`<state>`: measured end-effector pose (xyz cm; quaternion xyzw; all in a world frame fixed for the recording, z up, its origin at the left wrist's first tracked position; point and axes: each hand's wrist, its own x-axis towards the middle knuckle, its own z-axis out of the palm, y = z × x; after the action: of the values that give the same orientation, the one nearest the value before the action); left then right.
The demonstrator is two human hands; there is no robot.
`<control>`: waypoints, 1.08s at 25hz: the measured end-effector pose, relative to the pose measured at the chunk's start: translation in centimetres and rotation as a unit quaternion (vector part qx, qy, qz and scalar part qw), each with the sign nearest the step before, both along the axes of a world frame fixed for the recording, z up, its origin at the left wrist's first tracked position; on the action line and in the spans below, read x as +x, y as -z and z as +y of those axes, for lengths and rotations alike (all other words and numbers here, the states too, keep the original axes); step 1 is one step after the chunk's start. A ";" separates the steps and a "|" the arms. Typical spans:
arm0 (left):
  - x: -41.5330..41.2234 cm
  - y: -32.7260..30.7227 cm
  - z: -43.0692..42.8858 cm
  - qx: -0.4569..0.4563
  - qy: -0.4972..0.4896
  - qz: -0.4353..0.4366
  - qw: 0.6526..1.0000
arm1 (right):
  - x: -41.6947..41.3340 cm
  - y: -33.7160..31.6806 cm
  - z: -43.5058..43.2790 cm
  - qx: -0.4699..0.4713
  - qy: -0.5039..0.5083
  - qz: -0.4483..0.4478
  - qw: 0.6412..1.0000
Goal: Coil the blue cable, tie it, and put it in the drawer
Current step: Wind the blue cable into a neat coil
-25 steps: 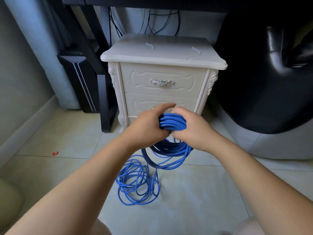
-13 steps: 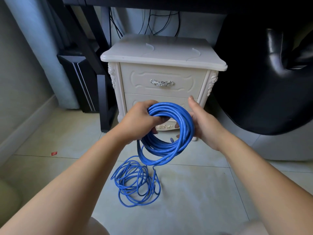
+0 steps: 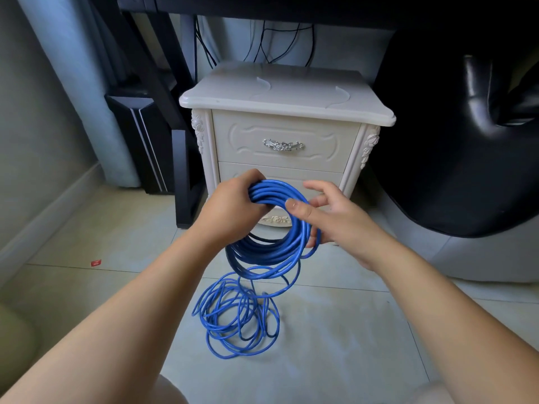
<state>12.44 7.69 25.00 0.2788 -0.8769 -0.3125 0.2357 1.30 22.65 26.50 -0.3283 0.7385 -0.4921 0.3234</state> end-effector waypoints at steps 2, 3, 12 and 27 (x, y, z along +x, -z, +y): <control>-0.3 0.1 0.1 0.011 -0.014 0.017 1.000 | 0.0 0.6 -0.1 0.031 -0.003 0.042 0.999; -0.3 0.1 0.1 0.029 -0.020 0.032 0.999 | 0.0 0.8 -0.1 0.033 0.002 0.051 0.998; -0.7 -0.5 0.8 0.253 -0.103 0.177 0.945 | 0.1 3.0 -0.6 0.001 -0.003 -0.064 0.998; -0.2 0.5 2.9 0.407 -0.046 0.108 0.906 | -0.6 3.3 -1.1 -0.081 0.131 -0.075 0.985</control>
<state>12.24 10.56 24.52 0.3550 -0.6287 -0.6595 0.2092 0.68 21.53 23.16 -0.2157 0.7069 -0.6114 0.2828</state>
